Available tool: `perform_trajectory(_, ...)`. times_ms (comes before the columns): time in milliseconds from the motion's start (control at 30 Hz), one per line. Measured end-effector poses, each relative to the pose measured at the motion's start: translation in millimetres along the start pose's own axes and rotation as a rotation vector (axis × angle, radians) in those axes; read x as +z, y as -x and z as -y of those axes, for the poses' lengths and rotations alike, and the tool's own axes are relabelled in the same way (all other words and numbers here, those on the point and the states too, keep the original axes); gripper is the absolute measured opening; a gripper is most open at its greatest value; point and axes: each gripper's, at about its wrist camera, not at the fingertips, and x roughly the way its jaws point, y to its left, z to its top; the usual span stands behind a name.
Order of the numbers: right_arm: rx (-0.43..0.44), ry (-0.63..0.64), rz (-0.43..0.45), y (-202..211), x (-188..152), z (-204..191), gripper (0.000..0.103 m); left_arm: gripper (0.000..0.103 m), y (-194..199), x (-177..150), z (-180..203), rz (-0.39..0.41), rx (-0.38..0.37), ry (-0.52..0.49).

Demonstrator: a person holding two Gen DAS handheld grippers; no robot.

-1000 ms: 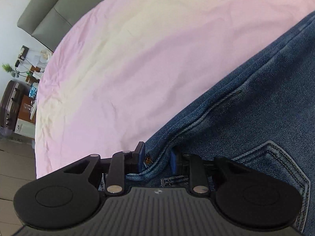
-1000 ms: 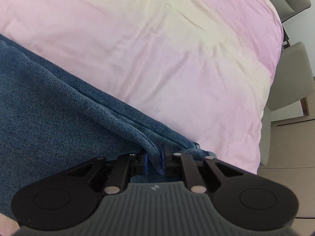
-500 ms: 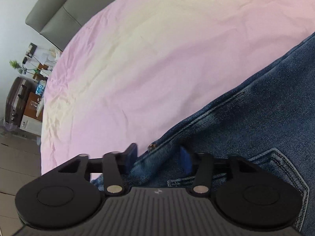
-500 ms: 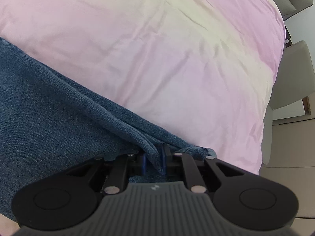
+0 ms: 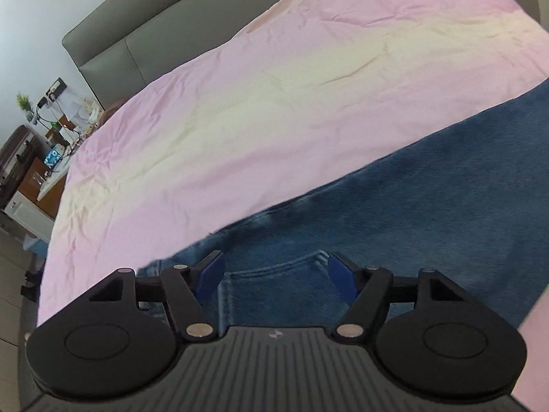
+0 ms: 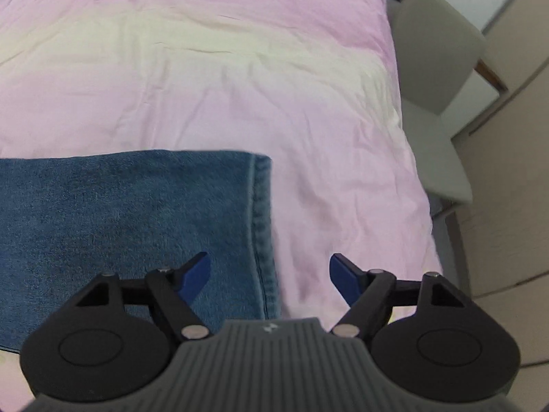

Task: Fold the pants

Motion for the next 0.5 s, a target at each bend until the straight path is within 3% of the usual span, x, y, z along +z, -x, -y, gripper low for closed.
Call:
perform_trajectory(133, 0.176, -0.319, -0.011, -7, -60, 30, 0.056, 0.079, 30, -38, 17, 0.035, -0.106, 0.113)
perform_trajectory(233, 0.272, -0.484, -0.013, -27, -87, 40, 0.048, 0.077, 42, -65, 37, 0.038, -0.126, 0.134)
perform_trajectory(400, 0.331, -0.581, 0.051, -40, -103, 34, 0.034, 0.076, 46, -102, 70, 0.003, -0.149, 0.14)
perform_trajectory(500, 0.359, -0.596, 0.08, -45, -103, 35, 0.034, 0.076, 36, -116, 91, -0.005, -0.132, 0.138)
